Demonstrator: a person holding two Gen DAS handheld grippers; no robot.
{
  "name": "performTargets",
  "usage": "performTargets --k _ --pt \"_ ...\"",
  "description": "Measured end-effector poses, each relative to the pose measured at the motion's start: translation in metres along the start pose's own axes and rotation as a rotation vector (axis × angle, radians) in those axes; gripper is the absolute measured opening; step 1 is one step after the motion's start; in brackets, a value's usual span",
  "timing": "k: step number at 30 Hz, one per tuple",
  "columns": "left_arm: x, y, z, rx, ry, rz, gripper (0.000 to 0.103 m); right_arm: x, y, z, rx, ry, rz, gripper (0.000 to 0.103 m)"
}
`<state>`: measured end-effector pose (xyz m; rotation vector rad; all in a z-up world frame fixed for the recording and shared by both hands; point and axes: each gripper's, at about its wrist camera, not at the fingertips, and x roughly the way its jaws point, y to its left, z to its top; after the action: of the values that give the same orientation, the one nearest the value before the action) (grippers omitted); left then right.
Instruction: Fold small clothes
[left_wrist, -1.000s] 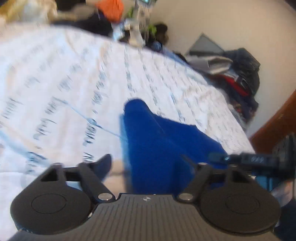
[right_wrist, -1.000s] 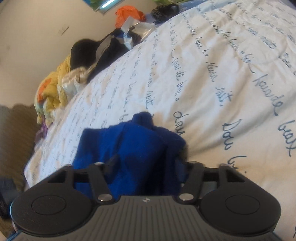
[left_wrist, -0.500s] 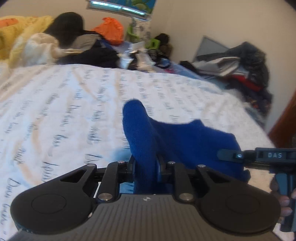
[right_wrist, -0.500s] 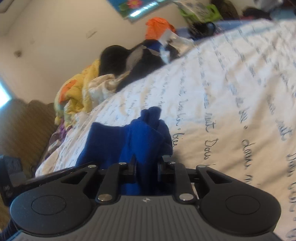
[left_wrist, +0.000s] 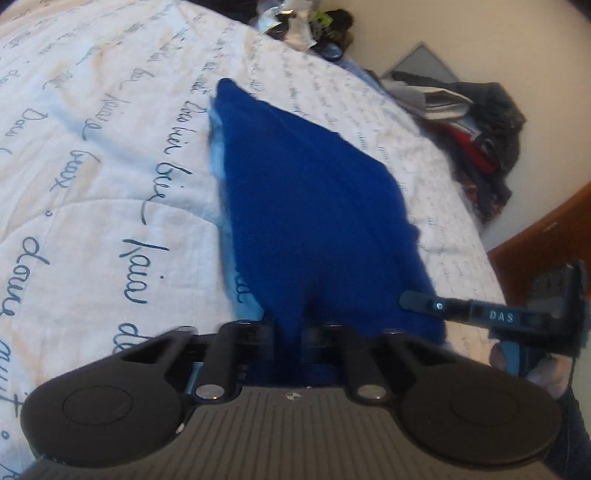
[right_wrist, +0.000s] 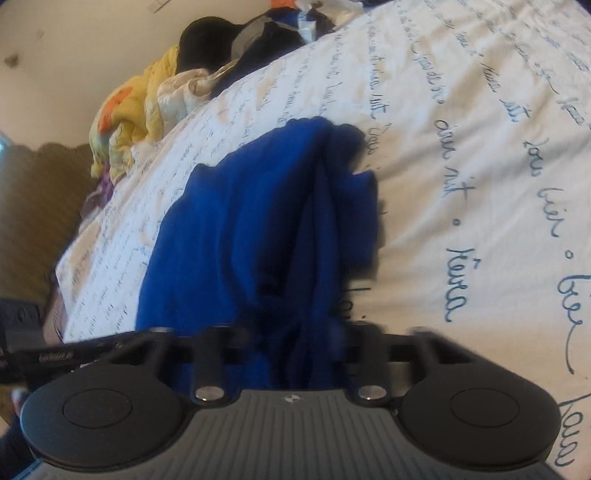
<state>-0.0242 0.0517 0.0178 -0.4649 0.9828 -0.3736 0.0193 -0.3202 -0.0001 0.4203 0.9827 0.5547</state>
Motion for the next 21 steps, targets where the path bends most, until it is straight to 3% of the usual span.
performTargets --k 2,6,9,11,12,13,14,16,21 --pt "-0.014 -0.004 0.005 0.022 -0.019 0.022 0.011 -0.004 0.011 0.001 -0.013 -0.011 0.016 0.014" --pt "-0.038 -0.015 0.001 0.189 -0.068 0.135 0.013 -0.015 0.032 -0.003 -0.056 -0.006 0.067 0.015" --pt "-0.04 -0.018 -0.013 0.246 -0.076 0.184 0.018 -0.006 0.016 -0.012 0.027 0.026 0.023 0.031" --pt "-0.055 -0.03 -0.028 0.326 -0.149 0.181 0.035 -0.018 0.005 -0.013 0.11 -0.034 0.046 0.038" --pt "-0.061 -0.036 -0.036 0.376 -0.184 0.178 0.06 -0.029 0.002 -0.013 0.14 -0.089 0.072 0.042" --pt "-0.065 -0.043 -0.043 0.427 -0.217 0.188 0.079 -0.04 0.001 -0.012 0.157 -0.141 0.102 0.05" --pt "-0.065 -0.051 -0.049 0.486 -0.24 0.203 0.082 -0.047 0.002 -0.01 0.168 -0.177 0.137 0.053" --pt "-0.058 -0.066 -0.06 0.608 -0.249 0.24 0.081 -0.046 0.007 0.0 0.154 -0.158 0.177 0.054" --pt "-0.024 -0.078 -0.065 0.686 -0.189 0.276 0.081 -0.002 0.028 0.018 0.046 -0.039 0.064 0.052"
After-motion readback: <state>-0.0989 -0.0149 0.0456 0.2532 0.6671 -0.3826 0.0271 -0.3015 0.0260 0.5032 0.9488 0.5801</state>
